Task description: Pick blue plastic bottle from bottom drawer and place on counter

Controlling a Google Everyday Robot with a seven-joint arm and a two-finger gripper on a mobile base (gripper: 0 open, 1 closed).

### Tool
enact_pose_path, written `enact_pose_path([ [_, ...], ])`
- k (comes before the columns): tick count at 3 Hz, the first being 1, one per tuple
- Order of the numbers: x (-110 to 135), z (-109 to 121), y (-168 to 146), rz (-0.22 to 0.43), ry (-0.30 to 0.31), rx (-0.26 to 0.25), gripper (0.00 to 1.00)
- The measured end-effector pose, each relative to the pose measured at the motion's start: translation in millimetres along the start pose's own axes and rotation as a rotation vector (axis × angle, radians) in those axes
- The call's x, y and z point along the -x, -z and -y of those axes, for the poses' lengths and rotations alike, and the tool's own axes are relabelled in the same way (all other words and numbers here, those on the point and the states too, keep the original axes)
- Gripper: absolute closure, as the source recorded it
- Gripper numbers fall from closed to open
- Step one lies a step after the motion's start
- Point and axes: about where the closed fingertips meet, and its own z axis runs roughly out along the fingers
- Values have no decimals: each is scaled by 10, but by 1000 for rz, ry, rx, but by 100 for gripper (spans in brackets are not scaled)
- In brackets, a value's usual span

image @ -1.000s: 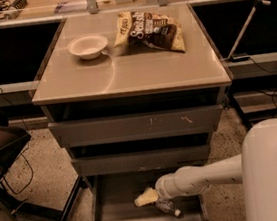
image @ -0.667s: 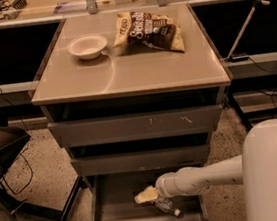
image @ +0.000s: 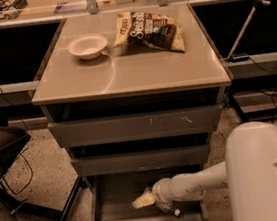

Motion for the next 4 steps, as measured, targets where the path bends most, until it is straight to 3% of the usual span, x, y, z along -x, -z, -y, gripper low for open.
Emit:
enact_pose_path([
  [1, -221, 282, -289, 18, 16, -84, 0],
  [2, -456, 707, -303, 36, -1, -223, 0],
  [3, -346, 802, -273, 77, -2, -259, 0],
  [4, -453, 852, -402, 59, -21, -230, 0],
])
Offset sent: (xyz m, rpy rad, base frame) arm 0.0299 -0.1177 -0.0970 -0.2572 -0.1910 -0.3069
